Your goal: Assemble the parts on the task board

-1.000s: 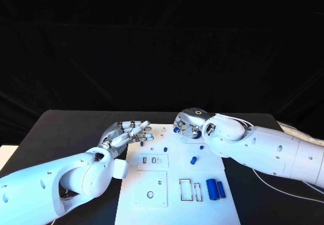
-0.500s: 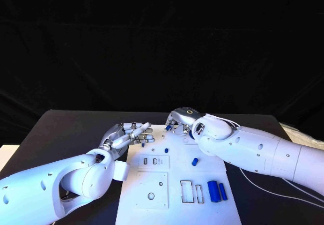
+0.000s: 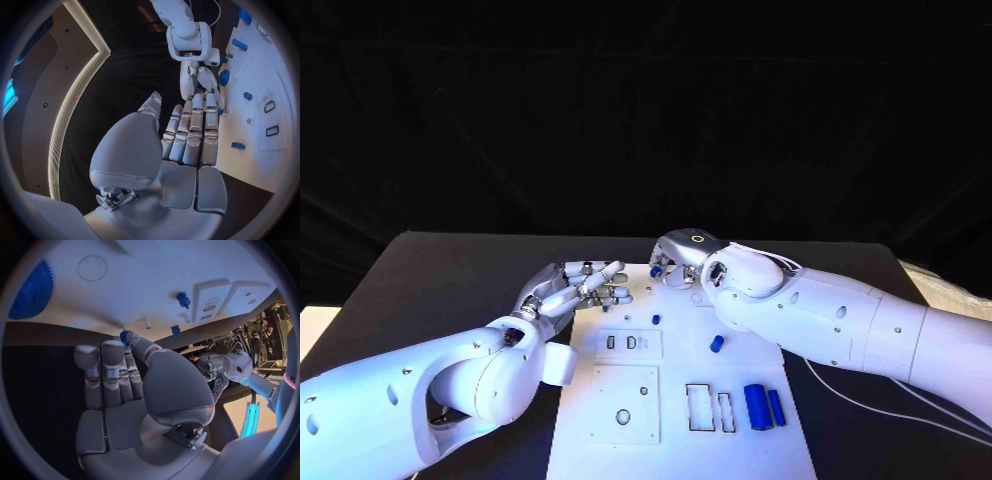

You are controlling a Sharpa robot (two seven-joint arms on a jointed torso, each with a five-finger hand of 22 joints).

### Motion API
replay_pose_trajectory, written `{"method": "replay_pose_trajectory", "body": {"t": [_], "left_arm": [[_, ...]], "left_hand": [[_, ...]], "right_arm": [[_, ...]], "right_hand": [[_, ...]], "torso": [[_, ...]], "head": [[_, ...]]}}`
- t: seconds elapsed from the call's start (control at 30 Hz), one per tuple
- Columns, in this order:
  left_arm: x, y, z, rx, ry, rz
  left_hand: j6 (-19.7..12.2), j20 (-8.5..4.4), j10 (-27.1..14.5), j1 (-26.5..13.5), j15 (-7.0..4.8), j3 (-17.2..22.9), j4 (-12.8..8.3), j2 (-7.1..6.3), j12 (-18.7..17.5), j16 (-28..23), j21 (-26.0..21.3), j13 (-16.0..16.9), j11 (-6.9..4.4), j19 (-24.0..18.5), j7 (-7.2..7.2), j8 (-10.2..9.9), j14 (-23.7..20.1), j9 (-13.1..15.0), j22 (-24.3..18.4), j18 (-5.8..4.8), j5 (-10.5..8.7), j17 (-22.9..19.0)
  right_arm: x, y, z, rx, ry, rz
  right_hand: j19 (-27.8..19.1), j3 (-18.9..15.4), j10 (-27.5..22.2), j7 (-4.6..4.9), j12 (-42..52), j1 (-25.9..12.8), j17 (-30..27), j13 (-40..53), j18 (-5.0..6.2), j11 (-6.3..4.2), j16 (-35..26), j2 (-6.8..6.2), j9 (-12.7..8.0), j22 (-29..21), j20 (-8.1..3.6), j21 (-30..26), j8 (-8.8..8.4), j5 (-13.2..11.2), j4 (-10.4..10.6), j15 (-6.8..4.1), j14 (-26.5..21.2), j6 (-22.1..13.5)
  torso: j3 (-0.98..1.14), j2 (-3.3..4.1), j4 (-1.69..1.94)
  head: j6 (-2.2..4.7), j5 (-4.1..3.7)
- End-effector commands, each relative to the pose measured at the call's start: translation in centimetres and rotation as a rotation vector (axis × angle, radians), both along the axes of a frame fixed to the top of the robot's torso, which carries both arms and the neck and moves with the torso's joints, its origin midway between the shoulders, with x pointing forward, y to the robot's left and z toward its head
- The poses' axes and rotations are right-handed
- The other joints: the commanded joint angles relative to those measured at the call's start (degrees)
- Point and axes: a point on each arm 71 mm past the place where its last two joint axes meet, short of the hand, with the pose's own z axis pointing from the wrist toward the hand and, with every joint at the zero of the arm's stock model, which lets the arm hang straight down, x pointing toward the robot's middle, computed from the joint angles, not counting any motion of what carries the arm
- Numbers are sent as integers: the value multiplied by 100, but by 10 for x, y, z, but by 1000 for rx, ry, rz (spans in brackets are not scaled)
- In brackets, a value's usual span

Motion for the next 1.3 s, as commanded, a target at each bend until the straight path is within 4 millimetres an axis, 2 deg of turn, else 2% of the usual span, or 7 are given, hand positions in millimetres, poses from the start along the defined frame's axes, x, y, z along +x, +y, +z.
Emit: {"method": "replay_pose_trajectory", "body": {"t": [0.03, 0.3, 0.57, 0.83, 0.97, 1.1, 1.3], "left_arm": [[-2, -5, 2, -14, -6, -33], [-3, -6, 3, -16, -5, -38], [-3, -5, 3, -15, -3, -38], [-2, -3, 2, -12, -4, -32], [-1, 0, 2, -10, -4, -26], [-1, 2, 2, -8, -4, -21], [-1, 5, 2, -6, -5, -18]], "left_hand": [[20, 8, 21, -1, 16, -15, -31, 27, -35, -36, -12, -1, 14, 26, 28, -20, 34, -9, -9, 71, -32, 9], [20, 8, 21, -1, 16, -15, -31, 27, -35, -36, -12, -1, 14, 26, 28, -20, 34, -9, -9, 71, -32, 9], [17, 8, 17, 0, 17, -16, -34, 28, -40, -39, -14, -2, 15, 26, 30, -24, 34, -10, -11, 71, -31, 11], [7, 10, 8, 1, 20, -23, -43, 30, -55, -50, -21, -4, 20, 27, 35, -35, 32, -11, -17, 70, -32, 18], [7, 10, 8, 1, 20, -23, -43, 30, -55, -50, -21, -4, 20, 27, 35, -35, 32, -11, -17, 70, -32, 18], [7, 10, 8, 1, 20, -23, -43, 30, -55, -50, -21, -4, 20, 27, 35, -35, 32, -11, -17, 70, -32, 18], [3, 11, 4, 0, 21, -27, -47, 29, -60, -54, -24, -5, 22, 28, 37, -40, 32, -12, -19, 70, -34, 21]], "right_arm": [[1, 1, -3, -37, 8, -15], [3, 2, -4, -45, 14, -22], [4, 1, -4, -39, 13, -27], [-2, -7, 0, -4, -12, -20], [-11, -26, 7, 27, -15, -31], [-20, -56, 14, 80, 22, -83], [-25, -109, 19, 176, 180, -226]], "right_hand": [[-15, 26, -47, 17, -34, -21, 19, 6, -94, 7, 44, -48, 60, 13, 21, 24, 38, 12, 8, 2, 51, 13], [-46, 35, -111, 33, -43, -64, -32, 1, -89, 25, 28, -108, 49, -1, 33, 27, 14, 8, 54, 17, 26, -35], [-523, -193, -1126, 209, -33, -162, -758, -5, 38, 233, -508, -525, -39, -685, 187, -373, -8, 38, 207, 185, -235, -923], [-601, -309, -1224, 204, -4, -87, -909, 6, 66, 238, -622, -530, -25, -841, 203, -474, 8, 57, 241, 189, -261, -981], [-499, -343, -964, 191, 116, -36, -751, 24, 43, 208, -476, -486, -4, -714, 189, -395, 39, 147, 295, 166, -189, -846], [-104, -338, -327, 163, 376, -90, -49, 84, -73, 99, 128, -493, 5, -56, 140, 9, 53, 231, 416, 95, 17, -710], [646, -787, 967, 3, 1174, -432, 1378, 603, -307, -161, 1319, -913, -22, 1253, -43, 807, 12, 844, 718, -113, 297, -894]], "torso": [[-5, 5, 6], [-6, 10, 6], [-11, 16, 2], [0, 18, -7], [3, 16, -25], [3, 14, -51], [15, -1, -132]], "head": [[-5, -6], [-4, 0], [8, 4], [9, -8], [19, -10], [38, -35], [47, -28]]}}
